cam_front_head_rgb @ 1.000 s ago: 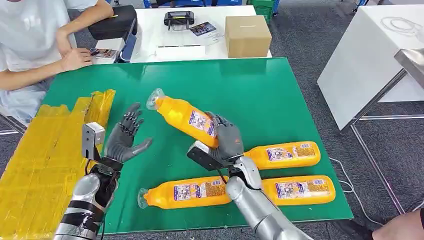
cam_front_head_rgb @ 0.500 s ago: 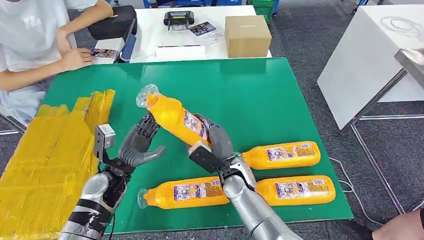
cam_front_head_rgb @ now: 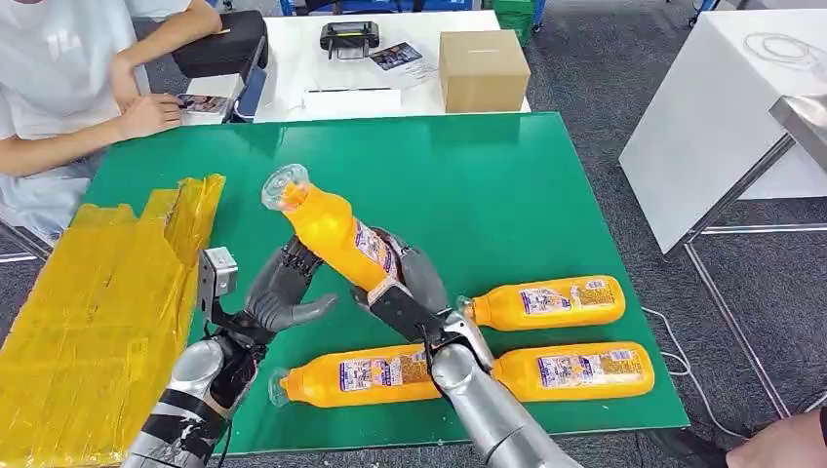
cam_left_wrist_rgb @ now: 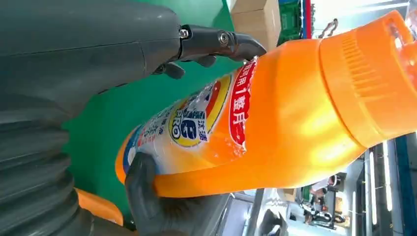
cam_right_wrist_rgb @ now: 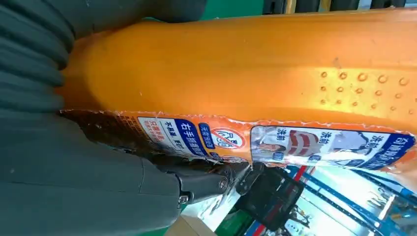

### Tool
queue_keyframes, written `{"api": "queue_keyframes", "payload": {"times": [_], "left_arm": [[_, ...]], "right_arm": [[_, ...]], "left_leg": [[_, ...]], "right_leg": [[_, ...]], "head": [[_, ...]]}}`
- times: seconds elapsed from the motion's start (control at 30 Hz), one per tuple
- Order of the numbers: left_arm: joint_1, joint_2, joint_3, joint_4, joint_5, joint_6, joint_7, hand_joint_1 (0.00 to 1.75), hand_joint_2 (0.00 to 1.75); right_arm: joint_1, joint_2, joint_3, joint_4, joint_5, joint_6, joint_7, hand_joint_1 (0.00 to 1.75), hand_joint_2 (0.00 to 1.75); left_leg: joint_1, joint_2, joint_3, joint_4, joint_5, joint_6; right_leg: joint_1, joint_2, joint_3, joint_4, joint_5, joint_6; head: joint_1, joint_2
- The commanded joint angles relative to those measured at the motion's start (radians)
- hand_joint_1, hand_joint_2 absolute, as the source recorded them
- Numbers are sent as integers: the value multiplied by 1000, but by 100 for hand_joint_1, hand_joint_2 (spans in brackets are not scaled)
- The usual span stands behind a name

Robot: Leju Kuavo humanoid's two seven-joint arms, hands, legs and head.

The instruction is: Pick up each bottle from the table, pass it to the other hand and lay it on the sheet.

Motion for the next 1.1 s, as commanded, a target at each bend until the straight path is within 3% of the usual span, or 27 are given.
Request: {"api": "queue_keyframes", "payload": {"times": [0.03,0.53,1.1], "left_arm": [[-29,28,-40,18,7,-5,0,0,175],[-76,11,-69,49,5,19,-4,0,175],[-127,-13,-30,141,-11,111,21,0,175]], "right_arm": [[-33,-16,22,29,-7,5,-1,175,175],[-71,26,147,170,23,93,-8,175,175],[-68,36,199,202,23,71,2,175,175]], "left_leg": [[0,0,1,0,-1,0],[1,0,2,0,-1,0],[1,-1,3,0,-1,0]], "right_leg": [[0,-1,2,0,-1,0],[1,-1,3,0,-1,-1],[1,-2,4,-1,-2,-1]], "head": [[0,0],[0,0],[0,0]]}}
